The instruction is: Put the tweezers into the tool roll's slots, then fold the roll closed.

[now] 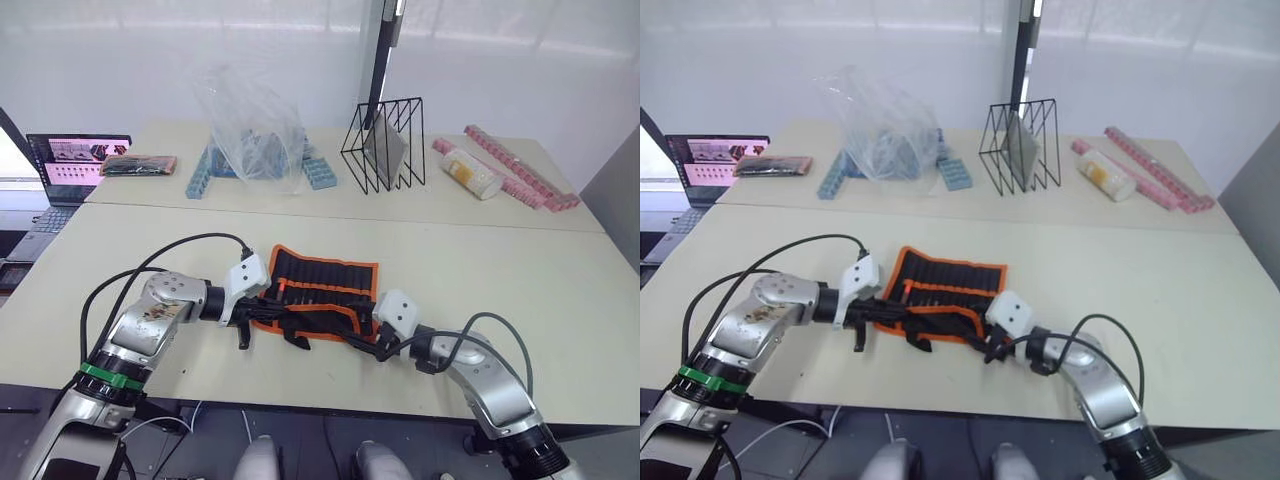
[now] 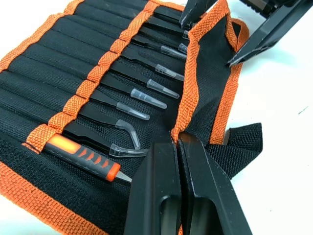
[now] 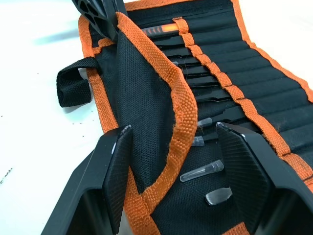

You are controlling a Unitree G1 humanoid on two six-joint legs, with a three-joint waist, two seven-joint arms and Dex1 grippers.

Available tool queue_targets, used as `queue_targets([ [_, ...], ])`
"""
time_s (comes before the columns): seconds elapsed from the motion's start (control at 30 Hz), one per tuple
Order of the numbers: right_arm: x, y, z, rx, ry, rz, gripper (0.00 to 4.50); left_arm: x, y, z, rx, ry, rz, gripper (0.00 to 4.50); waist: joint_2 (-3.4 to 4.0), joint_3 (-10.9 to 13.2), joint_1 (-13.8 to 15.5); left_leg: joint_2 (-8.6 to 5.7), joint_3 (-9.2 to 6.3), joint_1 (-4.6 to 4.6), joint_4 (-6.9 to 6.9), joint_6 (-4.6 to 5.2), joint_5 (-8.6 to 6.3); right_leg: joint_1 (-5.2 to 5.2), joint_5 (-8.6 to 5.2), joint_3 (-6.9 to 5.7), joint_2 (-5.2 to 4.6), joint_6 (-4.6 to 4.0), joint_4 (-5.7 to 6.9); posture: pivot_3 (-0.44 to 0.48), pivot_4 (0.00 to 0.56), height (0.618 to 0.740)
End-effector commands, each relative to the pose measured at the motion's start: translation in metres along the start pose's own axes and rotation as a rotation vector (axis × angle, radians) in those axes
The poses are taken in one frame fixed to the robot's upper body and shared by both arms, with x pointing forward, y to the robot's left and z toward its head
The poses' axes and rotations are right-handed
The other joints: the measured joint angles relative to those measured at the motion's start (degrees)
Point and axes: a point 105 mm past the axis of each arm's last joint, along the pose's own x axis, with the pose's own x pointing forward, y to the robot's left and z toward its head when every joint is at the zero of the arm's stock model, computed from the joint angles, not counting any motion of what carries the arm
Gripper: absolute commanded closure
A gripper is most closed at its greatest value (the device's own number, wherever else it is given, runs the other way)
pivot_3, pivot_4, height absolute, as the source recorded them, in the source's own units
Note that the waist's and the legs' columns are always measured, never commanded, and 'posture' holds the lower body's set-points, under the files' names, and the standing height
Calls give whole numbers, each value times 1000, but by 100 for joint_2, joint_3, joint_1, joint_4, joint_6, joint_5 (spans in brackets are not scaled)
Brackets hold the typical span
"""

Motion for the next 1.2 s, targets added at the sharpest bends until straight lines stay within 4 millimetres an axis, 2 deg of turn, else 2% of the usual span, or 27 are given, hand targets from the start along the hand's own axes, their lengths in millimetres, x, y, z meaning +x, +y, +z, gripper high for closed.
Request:
queue_targets([
  [0.03,-5,-3,12,-10,-42,-28,1589,3,1,8,56,-2,-14,4500,0,0,-5,0,0,0,0,0,0,0,0,0,0,0,0,0,150,684],
  [0.17,-8,-4,15,-2,-55,-39,1589,4,3,9,63,4,-16,4500,0,0,9,6,11,2,0,0,0,-9,0,9,2,0,2,0,150,686],
  [0.23,-9,-3,19,3,-74,-36,1589,3,5,8,68,12,-13,4500,-7,-3,76,27,73,4,-1,0,0,-57,1,49,5,-2,6,0,150,688],
  [0.27,-9,-2,21,-6,-81,-40,1589,3,5,7,70,17,-13,4500,-28,-13,157,90,188,16,0,-3,-3,-147,10,90,10,-15,23,0,150,689],
  [0.3,-10,-3,23,-1,-90,-50,1589,2,6,7,70,18,-12,4500,-42,-12,163,135,348,30,-3,0,-10,-199,25,147,10,-31,57,0,150,689],
  [0.33,-11,-4,25,-3,-99,-60,1589,2,6,7,69,19,-13,4500,-37,-15,132,137,418,28,-3,7,-16,-233,29,203,14,-28,91,0,150,689],
  [0.4,-13,-5,29,-1,-110,-69,1589,1,6,6,70,20,-12,4500,-38,-14,63,107,359,27,1,20,-22,-202,27,191,19,-15,85,0,150,689],
  [0.63,-14,2,34,-24,-82,-28,1589,1,7,7,69,18,-14,4500,-38,-14,35,92,304,11,9,23,-23,-184,32,168,19,-3,84,0,150,689],
  [0.9,-10,8,61,-117,-155,17,1589,0,8,9,64,17,-14,4500,-38,-14,-6,83,262,-8,15,23,-23,-181,33,150,19,-1,85,0,150,689],
  [1.03,-6,11,63,-157,-159,43,2715,0,9,11,66,16,-13,4500,-38,-14,-9,78,249,-14,16,23,-23,-179,33,143,18,-1,85,0,150,689],
  [1.2,0,13,53,-189,-114,79,4440,0,10,14,68,13,-11,4500,-38,-14,-7,77,238,-22,23,23,-23,-179,33,133,18,-2,85,0,150,689],
])
